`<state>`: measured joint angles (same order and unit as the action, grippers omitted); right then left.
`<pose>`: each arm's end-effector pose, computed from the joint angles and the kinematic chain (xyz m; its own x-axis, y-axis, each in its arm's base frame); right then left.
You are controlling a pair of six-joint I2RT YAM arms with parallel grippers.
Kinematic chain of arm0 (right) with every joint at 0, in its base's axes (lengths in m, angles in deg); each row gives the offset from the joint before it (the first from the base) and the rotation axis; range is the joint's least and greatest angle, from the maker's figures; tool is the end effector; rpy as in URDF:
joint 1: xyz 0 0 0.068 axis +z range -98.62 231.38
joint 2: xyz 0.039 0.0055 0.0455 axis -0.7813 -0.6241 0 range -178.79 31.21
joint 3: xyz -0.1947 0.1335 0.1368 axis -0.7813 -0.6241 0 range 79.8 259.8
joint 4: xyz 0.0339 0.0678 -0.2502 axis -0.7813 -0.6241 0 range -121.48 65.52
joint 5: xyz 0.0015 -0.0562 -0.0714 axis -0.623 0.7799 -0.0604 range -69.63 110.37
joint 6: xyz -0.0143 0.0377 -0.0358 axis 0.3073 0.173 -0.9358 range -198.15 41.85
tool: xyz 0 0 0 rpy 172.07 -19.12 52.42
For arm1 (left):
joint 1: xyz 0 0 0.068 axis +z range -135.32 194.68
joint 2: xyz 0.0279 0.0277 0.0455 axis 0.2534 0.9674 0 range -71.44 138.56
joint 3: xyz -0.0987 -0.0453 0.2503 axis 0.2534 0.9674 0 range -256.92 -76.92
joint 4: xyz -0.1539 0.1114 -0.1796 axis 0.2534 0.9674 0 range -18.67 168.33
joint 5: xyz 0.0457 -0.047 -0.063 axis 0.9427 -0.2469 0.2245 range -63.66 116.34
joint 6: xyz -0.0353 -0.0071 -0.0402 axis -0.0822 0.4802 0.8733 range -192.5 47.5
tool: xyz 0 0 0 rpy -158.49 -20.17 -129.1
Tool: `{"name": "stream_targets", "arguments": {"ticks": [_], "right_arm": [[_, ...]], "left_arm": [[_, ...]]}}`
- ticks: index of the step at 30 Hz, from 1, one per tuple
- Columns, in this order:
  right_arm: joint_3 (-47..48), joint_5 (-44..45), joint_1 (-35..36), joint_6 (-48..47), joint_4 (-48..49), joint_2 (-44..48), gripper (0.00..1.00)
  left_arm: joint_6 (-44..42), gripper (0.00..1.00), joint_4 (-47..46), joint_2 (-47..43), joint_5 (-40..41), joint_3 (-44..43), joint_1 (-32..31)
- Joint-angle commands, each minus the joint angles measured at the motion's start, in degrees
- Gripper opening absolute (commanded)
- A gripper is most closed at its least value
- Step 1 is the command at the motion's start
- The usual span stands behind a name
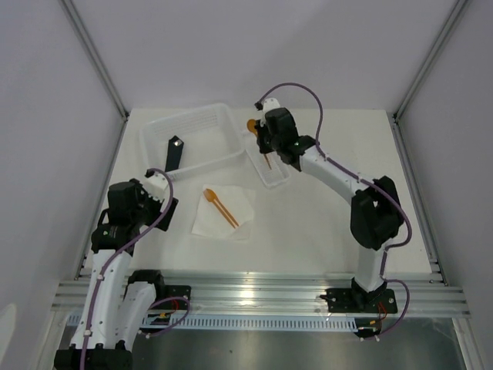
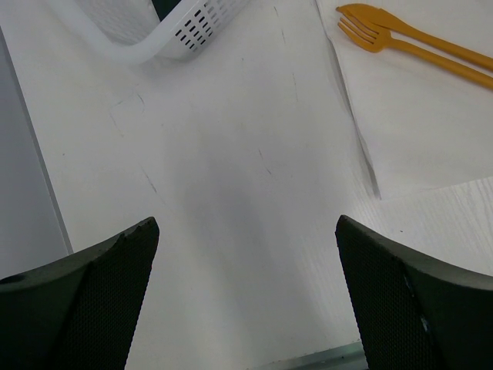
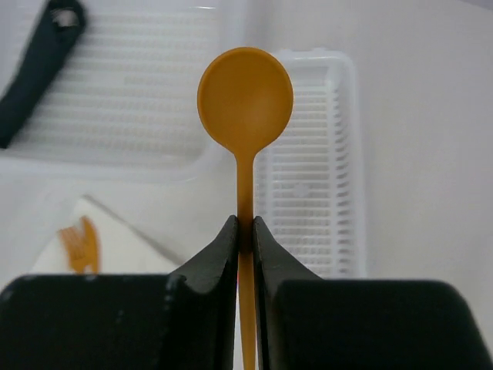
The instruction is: Place the utensils on the paper napkin and roll it up
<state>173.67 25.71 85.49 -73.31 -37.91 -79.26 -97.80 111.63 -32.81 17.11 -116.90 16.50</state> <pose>0.3819 0.2546 0.2936 -0.4544 -0.2062 -0.8666 -0.4548 0.8902 0.0267 0.1422 -0.0013 0.2755 -0.5281 0.4053 -0.7462 0.3529 0.9040 0.2413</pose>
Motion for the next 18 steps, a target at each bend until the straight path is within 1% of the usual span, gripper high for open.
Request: {"name": "stream_targets", "arguments": {"ticks": [1, 3, 4, 6, 8, 12, 18], "right_arm": [[-10.1, 2.8, 9.5, 5.1, 8.1, 4.5, 0.00], [-12.5, 2.0, 12.8, 6.0, 9.5, 4.4, 0.00], [-13.7, 2.6, 15.6, 6.1, 10.5, 3.3, 0.00], [-14.0, 1.1, 17.2, 6.7, 11.3, 1.6, 0.00], [-12.1, -0.9, 18.4, 7.4, 10.1, -1.7, 0.00], [-10.6, -1.9, 19.2, 6.9, 10.2, -5.3, 0.00], [-7.1, -0.2, 19.2, 4.8, 6.4, -9.9, 0.00]], "left_arm": [[0.9, 1.00, -1.4, -0.8, -0.2, 1.0, -0.3], [0.8, 1.00, -1.5, -0.8, -0.3, 1.0, -0.3], [0.9, 0.99, -1.6, -0.8, -0.3, 1.1, -0.3], [0.8, 1.00, -1.6, -1.1, -0.3, 1.2, -0.3], [0.8, 0.99, -1.4, -1.3, -0.1, 1.2, -0.3], [0.8, 1.00, -1.3, -1.7, 0.2, 1.4, -0.3], [0.8, 1.00, -1.4, -1.4, 0.2, 1.6, -0.3]]}}
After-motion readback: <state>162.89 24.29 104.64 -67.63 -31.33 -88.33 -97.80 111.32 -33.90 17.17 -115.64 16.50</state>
